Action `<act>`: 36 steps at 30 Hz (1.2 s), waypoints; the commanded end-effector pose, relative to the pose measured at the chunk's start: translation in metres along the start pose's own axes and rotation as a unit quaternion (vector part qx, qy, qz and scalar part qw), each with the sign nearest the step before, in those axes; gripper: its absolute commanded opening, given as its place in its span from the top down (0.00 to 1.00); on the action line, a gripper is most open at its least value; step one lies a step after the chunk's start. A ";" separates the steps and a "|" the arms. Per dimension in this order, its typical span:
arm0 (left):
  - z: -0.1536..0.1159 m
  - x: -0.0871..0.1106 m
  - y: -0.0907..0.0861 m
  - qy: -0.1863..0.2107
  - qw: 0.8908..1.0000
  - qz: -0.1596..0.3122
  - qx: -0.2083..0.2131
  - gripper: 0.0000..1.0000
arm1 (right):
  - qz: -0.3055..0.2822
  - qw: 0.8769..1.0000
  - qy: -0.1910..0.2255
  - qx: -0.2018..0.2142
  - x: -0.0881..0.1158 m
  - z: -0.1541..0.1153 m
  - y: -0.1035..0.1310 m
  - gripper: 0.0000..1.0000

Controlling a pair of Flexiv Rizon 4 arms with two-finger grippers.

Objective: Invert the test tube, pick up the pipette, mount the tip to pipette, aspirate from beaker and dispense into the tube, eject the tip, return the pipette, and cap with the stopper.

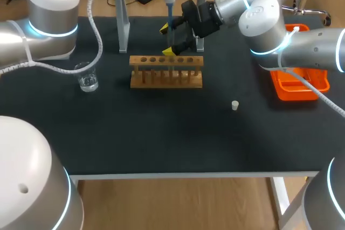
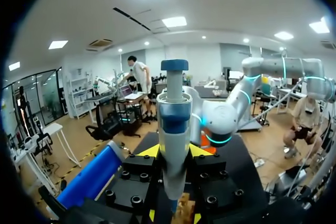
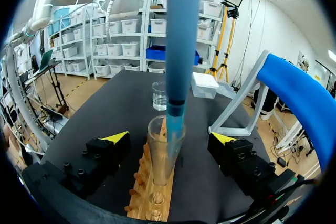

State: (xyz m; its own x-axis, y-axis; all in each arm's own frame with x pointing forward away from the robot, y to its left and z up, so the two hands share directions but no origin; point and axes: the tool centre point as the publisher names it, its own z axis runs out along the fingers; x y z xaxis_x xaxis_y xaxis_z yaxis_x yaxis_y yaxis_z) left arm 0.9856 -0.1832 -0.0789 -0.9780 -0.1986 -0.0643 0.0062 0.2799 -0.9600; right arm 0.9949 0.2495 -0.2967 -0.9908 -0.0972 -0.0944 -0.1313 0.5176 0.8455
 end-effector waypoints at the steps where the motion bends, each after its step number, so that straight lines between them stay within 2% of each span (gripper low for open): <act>1: 0.003 0.000 0.000 -0.001 1.000 0.000 -0.003 1.00 | 0.000 1.000 0.002 0.001 -0.001 -0.001 0.000 0.00; 36: 0.006 0.002 0.006 -0.003 1.000 0.003 -0.013 1.00 | 0.004 1.000 -0.002 -0.003 -0.001 -0.007 0.002 0.00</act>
State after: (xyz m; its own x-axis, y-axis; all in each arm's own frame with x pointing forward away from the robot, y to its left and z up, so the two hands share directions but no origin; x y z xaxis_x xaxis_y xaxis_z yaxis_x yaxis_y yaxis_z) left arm 0.9841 -0.1871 -0.0861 -0.9767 -0.2023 -0.0716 0.0065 0.3059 -0.9520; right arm 0.9964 0.2471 -0.2934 -0.9918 -0.0888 -0.0918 -0.1245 0.5121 0.8499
